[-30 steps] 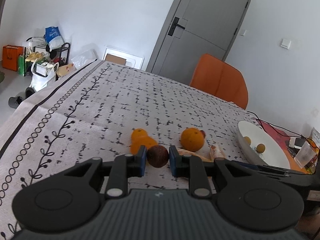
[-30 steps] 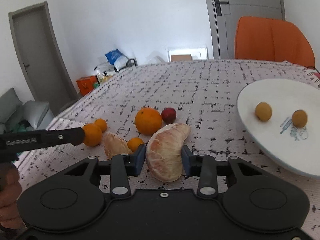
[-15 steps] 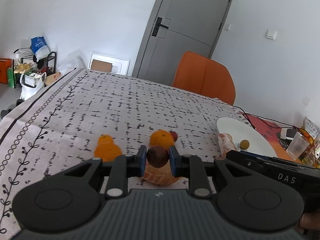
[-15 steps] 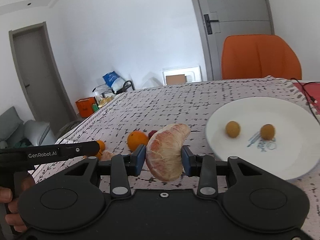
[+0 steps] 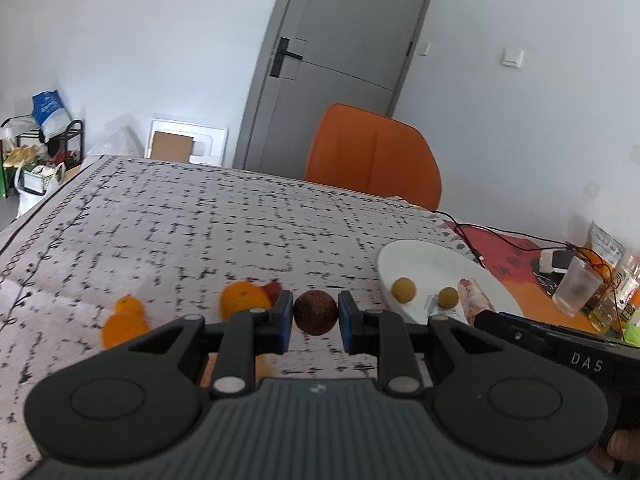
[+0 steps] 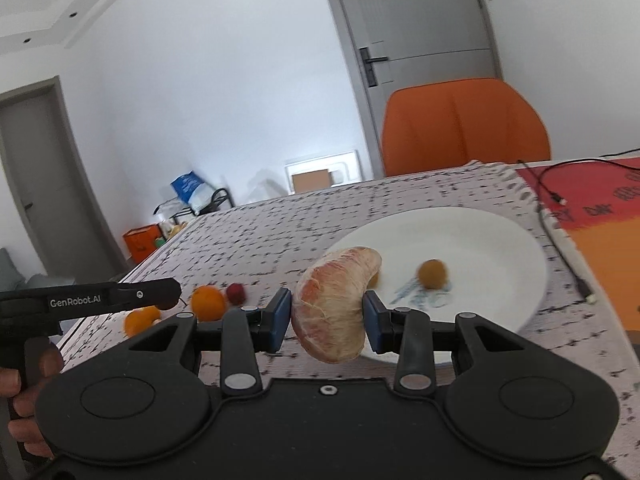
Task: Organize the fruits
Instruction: 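Carry the pomelo segment and dark red fruit onto the white plate and release both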
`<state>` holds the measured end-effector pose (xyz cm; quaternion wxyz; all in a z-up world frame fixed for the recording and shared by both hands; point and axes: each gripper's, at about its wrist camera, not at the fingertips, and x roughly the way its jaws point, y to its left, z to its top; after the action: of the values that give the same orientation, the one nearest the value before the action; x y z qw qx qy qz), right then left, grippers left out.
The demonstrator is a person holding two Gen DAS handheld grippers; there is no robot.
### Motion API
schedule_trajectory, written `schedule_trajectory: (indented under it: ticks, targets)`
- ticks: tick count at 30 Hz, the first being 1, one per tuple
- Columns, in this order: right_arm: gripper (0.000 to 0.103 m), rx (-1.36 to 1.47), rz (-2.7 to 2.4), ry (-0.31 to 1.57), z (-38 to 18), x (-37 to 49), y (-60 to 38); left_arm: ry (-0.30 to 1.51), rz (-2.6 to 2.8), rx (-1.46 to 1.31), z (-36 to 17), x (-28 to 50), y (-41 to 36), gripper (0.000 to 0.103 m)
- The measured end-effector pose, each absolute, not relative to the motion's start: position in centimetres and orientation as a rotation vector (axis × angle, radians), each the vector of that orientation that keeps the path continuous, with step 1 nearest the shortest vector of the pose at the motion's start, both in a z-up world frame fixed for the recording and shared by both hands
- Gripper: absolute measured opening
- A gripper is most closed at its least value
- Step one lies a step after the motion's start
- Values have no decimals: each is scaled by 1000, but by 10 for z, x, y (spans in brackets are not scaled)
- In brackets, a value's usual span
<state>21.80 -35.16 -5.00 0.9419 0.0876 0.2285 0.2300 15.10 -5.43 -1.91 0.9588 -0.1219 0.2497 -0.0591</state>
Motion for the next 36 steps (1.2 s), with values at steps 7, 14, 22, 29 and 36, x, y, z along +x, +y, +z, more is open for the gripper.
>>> schedule_trajectory:
  ticks: [7,14,22,29,36]
  targets:
    - [37,204,419,464,-57,223,-374,517,-162,-221,-18,163,-77,23]
    - [37,227,367,457,-64,228,-393,536,-199,-188,-20,179,-99,23]
    - [37,279,327,453,-71,241,-416,553,-228,-141,-21,193,-127,23]
    - [41,299,328,436,-71,252,-429,567,-232,-120,-23,206,-144,23]
    - [42,327,332,412,-69,246,-436,581,-251,-97,-25,214,-158,23]
